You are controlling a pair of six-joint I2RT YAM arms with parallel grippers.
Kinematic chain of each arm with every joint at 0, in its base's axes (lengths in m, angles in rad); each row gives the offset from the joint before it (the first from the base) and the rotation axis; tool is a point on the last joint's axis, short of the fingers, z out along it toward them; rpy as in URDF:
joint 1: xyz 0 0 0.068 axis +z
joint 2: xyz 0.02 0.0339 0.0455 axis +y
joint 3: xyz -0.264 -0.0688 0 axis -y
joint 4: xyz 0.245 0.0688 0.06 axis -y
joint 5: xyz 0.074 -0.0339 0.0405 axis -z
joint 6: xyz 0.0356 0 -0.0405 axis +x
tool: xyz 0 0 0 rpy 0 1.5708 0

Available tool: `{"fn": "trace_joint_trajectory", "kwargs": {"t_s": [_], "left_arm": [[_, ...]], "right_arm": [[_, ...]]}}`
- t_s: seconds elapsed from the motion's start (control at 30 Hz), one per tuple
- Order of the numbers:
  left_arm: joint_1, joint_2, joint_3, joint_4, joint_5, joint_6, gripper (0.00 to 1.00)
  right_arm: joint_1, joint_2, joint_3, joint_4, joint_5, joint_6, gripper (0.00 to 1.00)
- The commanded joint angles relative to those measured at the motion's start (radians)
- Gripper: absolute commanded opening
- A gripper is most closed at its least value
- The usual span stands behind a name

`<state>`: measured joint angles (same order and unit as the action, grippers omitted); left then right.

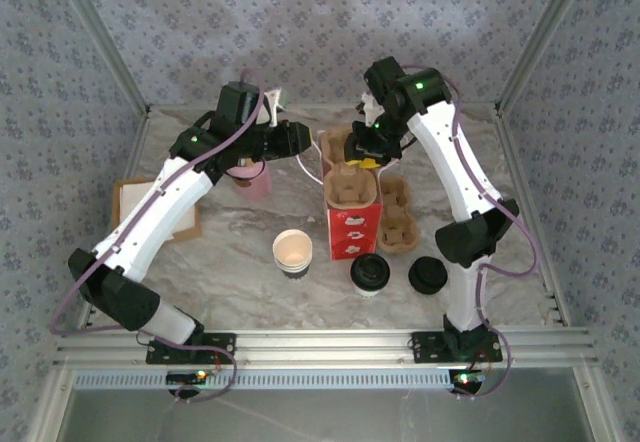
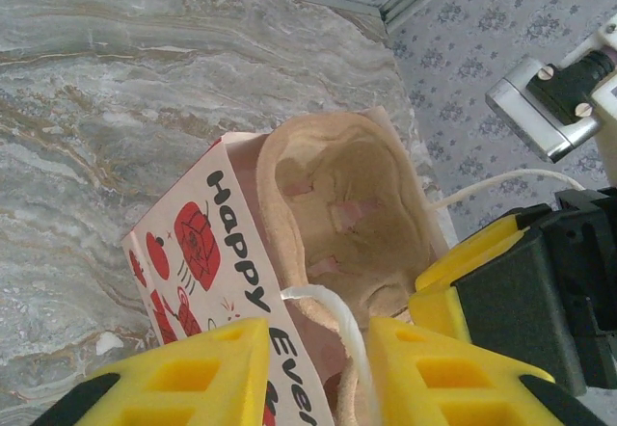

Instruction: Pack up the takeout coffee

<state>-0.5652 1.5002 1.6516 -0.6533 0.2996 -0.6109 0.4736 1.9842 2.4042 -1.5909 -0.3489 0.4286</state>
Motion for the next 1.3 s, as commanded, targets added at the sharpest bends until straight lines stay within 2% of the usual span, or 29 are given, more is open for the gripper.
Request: {"fn": "trace_joint_trajectory", "kwargs": {"t_s": [0.0, 0.53, 1.27], "left_arm": [[-0.006, 0.002, 0.024, 0.017, 0.012, 0.010, 0.32], [-0.006, 0.006, 0.028, 0.014, 0.010, 0.010, 0.32], [-0.007, 0.007, 0.021, 0.019, 0.015, 0.010, 0.32]], "right_arm": [[0.020, 0.010, 0.045, -0.029, 0.029, -0.003, 0.37], [0.116, 0.040, 0.113, -0.073, 0.259, 0.022, 0.56], [0.181, 0.087, 0.156, -0.113, 0.418, 0.029, 0.53]]}}
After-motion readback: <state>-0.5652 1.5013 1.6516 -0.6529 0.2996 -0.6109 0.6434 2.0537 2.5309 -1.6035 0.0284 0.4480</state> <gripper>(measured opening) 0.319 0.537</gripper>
